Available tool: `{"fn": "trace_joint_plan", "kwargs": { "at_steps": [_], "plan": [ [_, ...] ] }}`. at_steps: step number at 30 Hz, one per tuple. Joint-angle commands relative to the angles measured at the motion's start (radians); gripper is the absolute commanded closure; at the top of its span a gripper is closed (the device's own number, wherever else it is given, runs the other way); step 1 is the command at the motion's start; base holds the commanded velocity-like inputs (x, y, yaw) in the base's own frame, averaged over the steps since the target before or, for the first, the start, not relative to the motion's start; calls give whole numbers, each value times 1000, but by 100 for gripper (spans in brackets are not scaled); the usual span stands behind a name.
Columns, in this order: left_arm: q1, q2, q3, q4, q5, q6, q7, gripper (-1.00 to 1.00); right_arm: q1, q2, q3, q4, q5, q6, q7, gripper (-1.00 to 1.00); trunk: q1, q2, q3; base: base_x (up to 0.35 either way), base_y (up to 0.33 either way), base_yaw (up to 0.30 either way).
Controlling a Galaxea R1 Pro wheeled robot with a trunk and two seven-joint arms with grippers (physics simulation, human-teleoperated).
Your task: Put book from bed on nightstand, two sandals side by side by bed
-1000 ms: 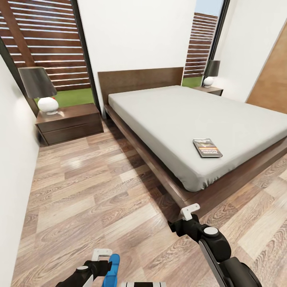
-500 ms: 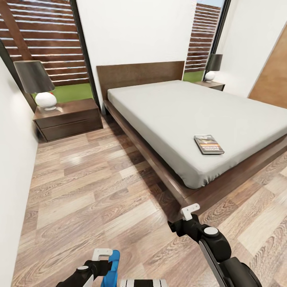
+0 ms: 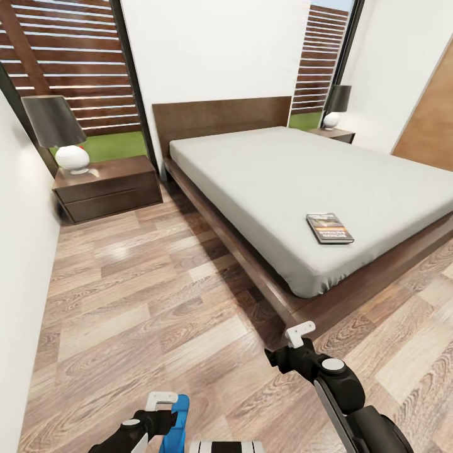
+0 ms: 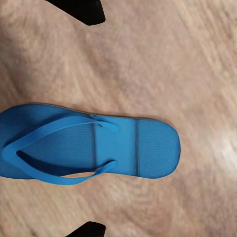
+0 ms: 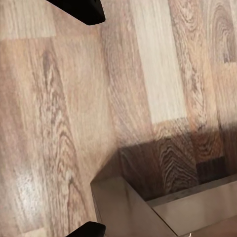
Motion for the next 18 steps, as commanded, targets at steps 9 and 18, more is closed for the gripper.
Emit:
{"fn": "trace_joint_plan", "kwargs": {
  "at_steps": [9,18],
  "plan": [
    [0,-6,0,-3,-1,4,-2,-100,-1,0,1,-1,1,5,2,-100,0,0,-1,0,0,0],
    [0,-13,0,-2,-2,-13,-1,-100,-1,1,1,-1,1,5,2,-100,0,0,-1,0,0,0]
  ]
}}
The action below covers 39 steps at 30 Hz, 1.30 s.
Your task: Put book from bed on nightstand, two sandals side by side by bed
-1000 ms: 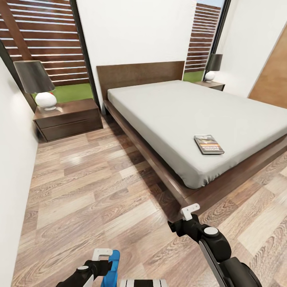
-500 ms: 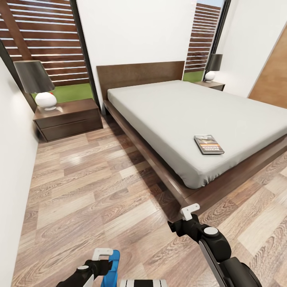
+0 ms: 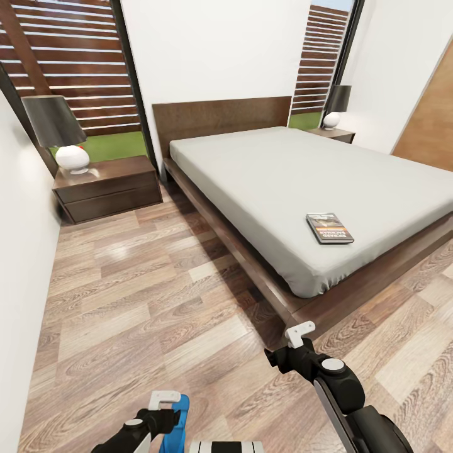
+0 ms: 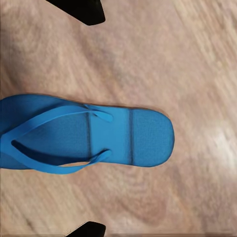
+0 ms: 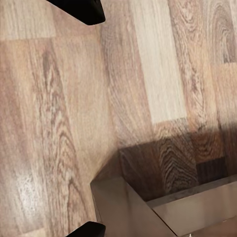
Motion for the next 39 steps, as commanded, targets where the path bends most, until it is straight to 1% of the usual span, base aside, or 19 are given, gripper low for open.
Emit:
{"fn": "trace_joint_plan", "kwargs": {
  "at_steps": [1,3,12,20,31,37,39],
  "plan": [
    [0,0,0,-1,0,2,-2,-100,-1,-1,1,-1,1,5,2,-100,0,0,-1,0,0,0],
    [0,-1,0,-1,-1,-7,-2,-100,-1,-1,1,-1,1,5,2,-100,0,0,-1,0,0,0],
    [0,-5,0,2,-3,-21,-2,-100,-1,-2,1,-1,1,5,2,-100,4,-2,-36,0,0,0],
    [0,-5,0,4,-3,-23,-2,-100,-1,-2,1,-1,1,5,2,-100,4,-2,-36,0,0,0],
    [1,-5,1,6,-2,-24,-2,-100,-1,-2,1,-1,0,5,2,-100,9,-5,-78,0,0,0],
    [1,-5,1,7,-1,-24,-2,-100,-1,-1,0,0,0,5,2,-100,9,-5,-78,0,0,0],
    [1,-5,1,7,-1,-24,-2,-100,-1,-1,0,0,1,5,2,-100,10,-5,-86,0,0,0]
  ]
}}
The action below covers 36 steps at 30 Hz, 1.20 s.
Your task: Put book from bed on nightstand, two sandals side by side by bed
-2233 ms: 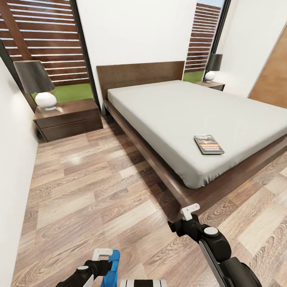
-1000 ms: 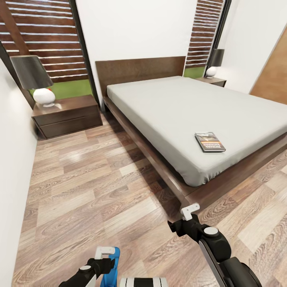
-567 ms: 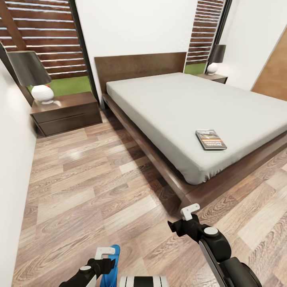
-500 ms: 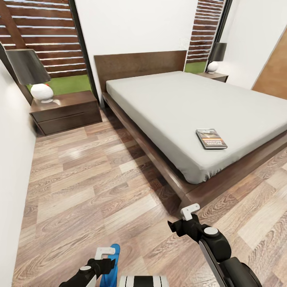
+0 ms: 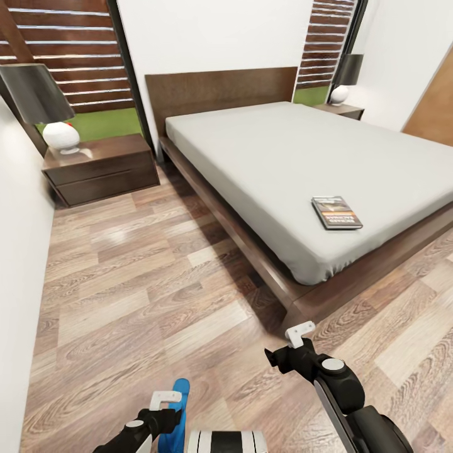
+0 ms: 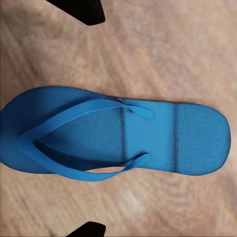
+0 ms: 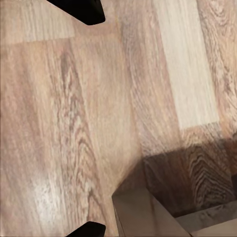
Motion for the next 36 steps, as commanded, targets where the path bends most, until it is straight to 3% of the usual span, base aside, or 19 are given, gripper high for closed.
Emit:
{"fn": "trace_joint_plan", "kwargs": {
  "at_steps": [1,5,18,29,36],
  "plan": [
    [0,0,0,0,0,0,-2,-100,-1,-1,1,-1,1,5,2,-100,0,-1,-5,0,0,0],
    [0,0,0,0,0,-1,-2,-100,-1,-1,0,-1,2,5,2,-100,2,-1,-20,0,0,0],
    [0,0,-1,-4,0,-1,-2,-100,-2,-3,-2,-6,3,1,11,-100,2,-1,-20,0,0,0],
    [0,0,-1,-7,0,-1,-2,-100,-15,-4,-10,-8,4,2,126,-100,2,-1,-20,0,0,0],
    [0,-1,-2,-7,-1,0,-2,-100,-16,-4,-11,-7,5,4,137,-100,5,-3,-47,0,0,0]
  ]
}}
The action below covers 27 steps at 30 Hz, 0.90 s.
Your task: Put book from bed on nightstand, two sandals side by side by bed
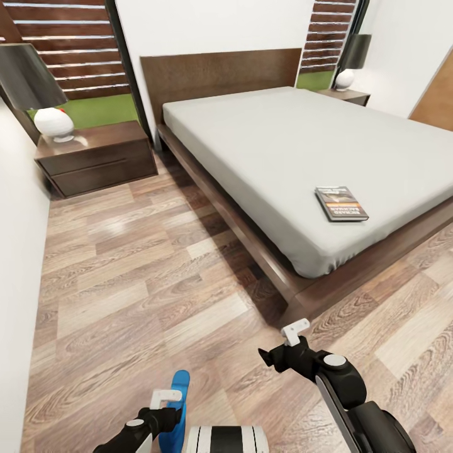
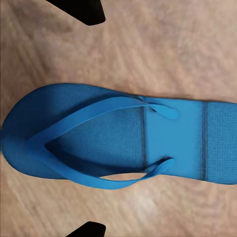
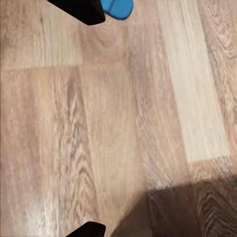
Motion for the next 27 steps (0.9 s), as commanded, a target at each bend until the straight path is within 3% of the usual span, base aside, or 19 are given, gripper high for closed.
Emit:
{"fn": "trace_joint_plan", "kwargs": {
  "at_steps": [1,27],
  "plan": [
    [0,0,0,0,-1,0,-2,-100,-1,-1,1,-1,1,5,3,-100,0,-1,-5,0,0,0],
    [-5,-14,-3,-70,-6,15,-7,-100,-2,-2,-2,-1,3,5,5,-100,1,-1,-9,0,0,0]
  ]
}}
